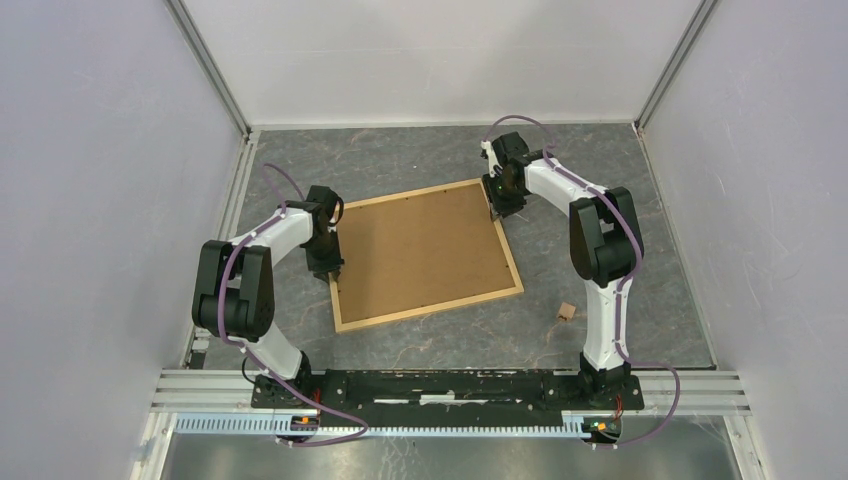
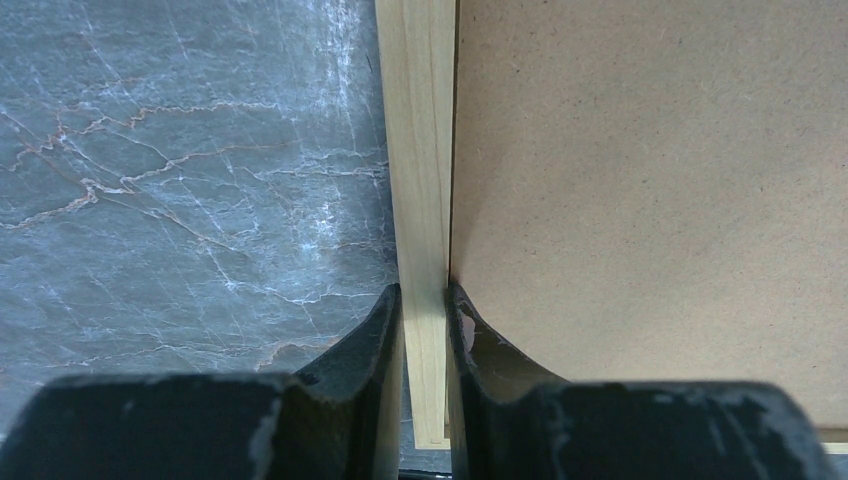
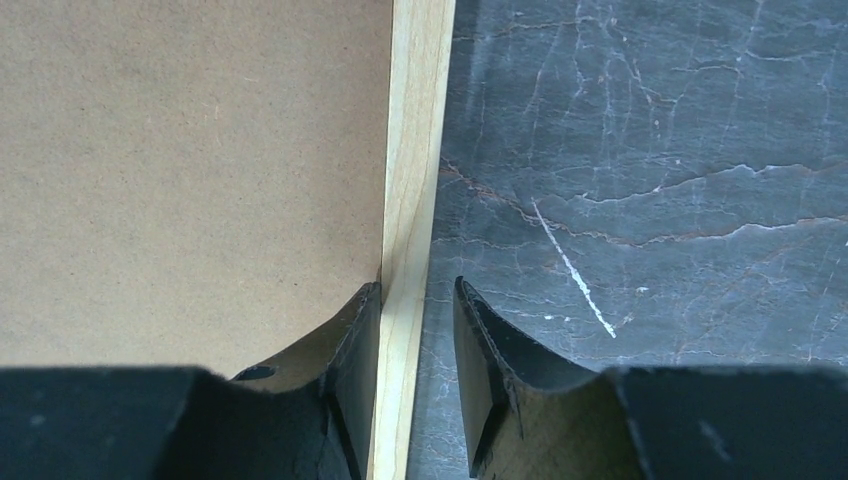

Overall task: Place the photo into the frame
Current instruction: Install the photo frame at the center of the board.

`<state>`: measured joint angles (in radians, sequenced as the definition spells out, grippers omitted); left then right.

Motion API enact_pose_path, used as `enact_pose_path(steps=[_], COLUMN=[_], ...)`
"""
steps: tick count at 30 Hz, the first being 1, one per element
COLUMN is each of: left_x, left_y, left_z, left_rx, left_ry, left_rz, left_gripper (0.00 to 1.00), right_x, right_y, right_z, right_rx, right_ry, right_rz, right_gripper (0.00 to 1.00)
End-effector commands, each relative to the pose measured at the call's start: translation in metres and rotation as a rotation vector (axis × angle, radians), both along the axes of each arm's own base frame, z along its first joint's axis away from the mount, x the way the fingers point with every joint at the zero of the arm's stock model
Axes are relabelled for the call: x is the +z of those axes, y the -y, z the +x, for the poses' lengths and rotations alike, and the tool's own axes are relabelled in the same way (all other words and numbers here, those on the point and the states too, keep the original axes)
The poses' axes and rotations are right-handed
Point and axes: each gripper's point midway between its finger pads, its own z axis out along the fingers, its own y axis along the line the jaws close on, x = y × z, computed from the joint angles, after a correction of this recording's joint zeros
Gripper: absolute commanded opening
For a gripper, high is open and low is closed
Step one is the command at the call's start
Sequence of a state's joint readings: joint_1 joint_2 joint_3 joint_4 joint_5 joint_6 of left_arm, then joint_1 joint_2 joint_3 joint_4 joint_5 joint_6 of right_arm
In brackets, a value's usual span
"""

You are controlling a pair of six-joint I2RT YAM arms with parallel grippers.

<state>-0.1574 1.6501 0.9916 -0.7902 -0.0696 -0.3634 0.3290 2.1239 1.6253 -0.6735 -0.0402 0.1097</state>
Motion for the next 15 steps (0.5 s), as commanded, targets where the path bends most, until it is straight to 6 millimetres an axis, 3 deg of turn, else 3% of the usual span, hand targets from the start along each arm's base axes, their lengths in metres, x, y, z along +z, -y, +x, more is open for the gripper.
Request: enact_pose_path(steps=[1,5,7,9,11,13,15], left_x=[0.002,0.002,0.001,0.001,0.000,0.000,0.000], left_y=[-0.001,-0.001,-0.001,-0.001,-0.001,-0.001,-0.001], left_z=[0.005,0.005,0.005,0.005,0.004,0.004,0.004], left_rx=[-0.045,-0.048,-0.048,-0.048,-0.048,-0.048,-0.049], left_ry=[0.021,0.020,0.020,0.018,0.014,0.015,0.015], left_rz=[0.010,0.011,0.010,0.011,0.011,0.010,0.010], left_gripper=[0.02,0.02,0.02,0.02,0.02,0.02,0.02], right_x=[-0.017,-0.036,-0.040,-0.023,0.012,0.041,0.049], right_y=[0.031,0.027,0.011,-0.022,-0.046,-0.040,-0.022], right_z=[0.002,-0.002,-0.010,-0.018,-0.017,-0.007,-0.002], right_rx=[-0.056,-0.051,-0.010,0.076,0.127,0.109,0.075], right_ry=[-0.010,-0.052,-0.084,-0.094,-0.046,0.038,0.067], right_rz=[-0.098,-0.093,-0.046,0.107,0.242,0.218,0.139], right_gripper=[0.37,0.38,0.40,0.42,0.44,0.45,0.46])
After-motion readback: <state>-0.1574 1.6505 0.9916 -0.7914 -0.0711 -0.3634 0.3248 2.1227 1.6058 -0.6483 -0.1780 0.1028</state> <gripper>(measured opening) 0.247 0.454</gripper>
